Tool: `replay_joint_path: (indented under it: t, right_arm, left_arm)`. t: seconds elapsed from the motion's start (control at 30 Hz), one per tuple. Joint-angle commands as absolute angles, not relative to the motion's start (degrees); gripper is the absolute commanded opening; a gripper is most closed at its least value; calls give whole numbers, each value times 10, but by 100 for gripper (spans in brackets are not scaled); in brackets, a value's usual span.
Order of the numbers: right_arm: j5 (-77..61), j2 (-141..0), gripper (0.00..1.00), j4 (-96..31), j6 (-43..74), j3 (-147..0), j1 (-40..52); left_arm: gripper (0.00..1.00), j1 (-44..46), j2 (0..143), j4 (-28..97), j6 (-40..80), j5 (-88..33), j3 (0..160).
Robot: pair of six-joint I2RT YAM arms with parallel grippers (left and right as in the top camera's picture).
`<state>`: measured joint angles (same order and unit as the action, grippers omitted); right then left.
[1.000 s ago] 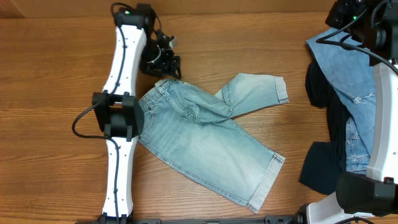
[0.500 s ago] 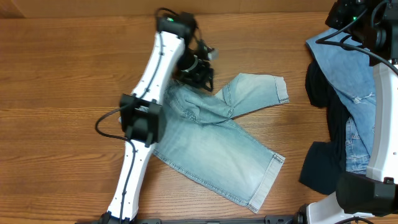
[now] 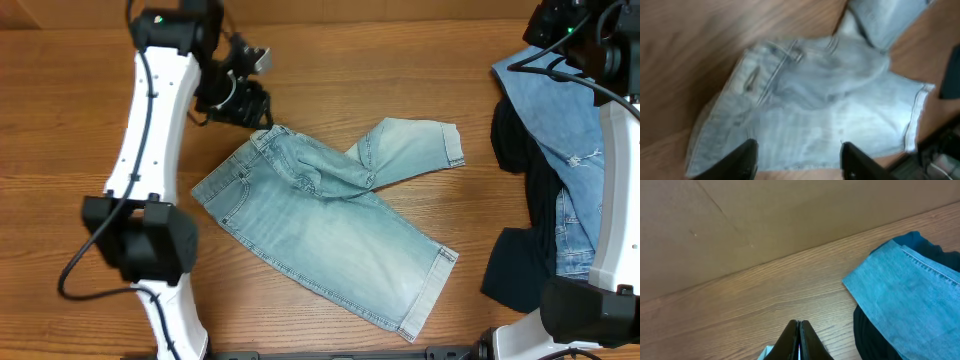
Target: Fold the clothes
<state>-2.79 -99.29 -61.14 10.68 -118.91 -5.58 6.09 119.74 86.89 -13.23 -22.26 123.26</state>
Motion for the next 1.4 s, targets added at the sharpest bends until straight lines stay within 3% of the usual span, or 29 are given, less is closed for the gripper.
replay_joint_path:
  t: [0.0, 0.27, 0.53, 0.57, 0.67, 0.7, 0.8, 0.97, 1.17, 1.27, 1.3, 1.33, 1.37]
  right_arm:
    - [-31, -991, 5, -610, 104, -1194, -56]
    - [-31, -991, 6, -612, 104, -1194, -56]
    - [-31, -991, 6, -619, 104, -1194, -56]
    - [-31, -991, 6, -618, 104, -1194, -56]
    - [-31, -991, 6, -618, 104, -1194, -56]
    - [-31, -991, 6, -618, 104, -1194, -56]
    - [-32, -991, 6, -623, 104, -1194, -55]
    - [-68, -992, 5, -655, 104, -1192, -51]
    - [-68, -1027, 5, -677, 104, -1192, -9]
    - [-67, -1035, 5, -676, 104, -1192, 7]
    - [-67, -1035, 5, -676, 103, -1192, 8]
    - [-67, -1035, 5, -677, 100, -1192, 8]
    - [-67, -1035, 5, -678, 99, -1192, 8]
  left_arm:
    - [76, 9, 1159, 773, -150, -215, 1150]
    - [77, 35, 1326, 713, -159, -323, 1150]
    - [80, 83, 1333, 670, -153, -364, 1150]
    - [73, 83, 1333, 691, -163, -369, 1150]
    - [33, 82, 1333, 750, -185, -386, 1150]
    - [8, 82, 1333, 762, -185, -386, 1153]
    - [4, 73, 1324, 789, -184, -380, 1213]
    - [4, 73, 1242, 799, -140, -144, 1280]
    - [4, 74, 1211, 784, 114, 232, 1272]
    - [4, 70, 1216, 748, 141, 248, 1226]
    - [18, 64, 1219, 733, 150, 252, 1196]
    - [100, 55, 1221, 719, 155, 257, 1166]
    - [100, 46, 1222, 717, 155, 256, 1152]
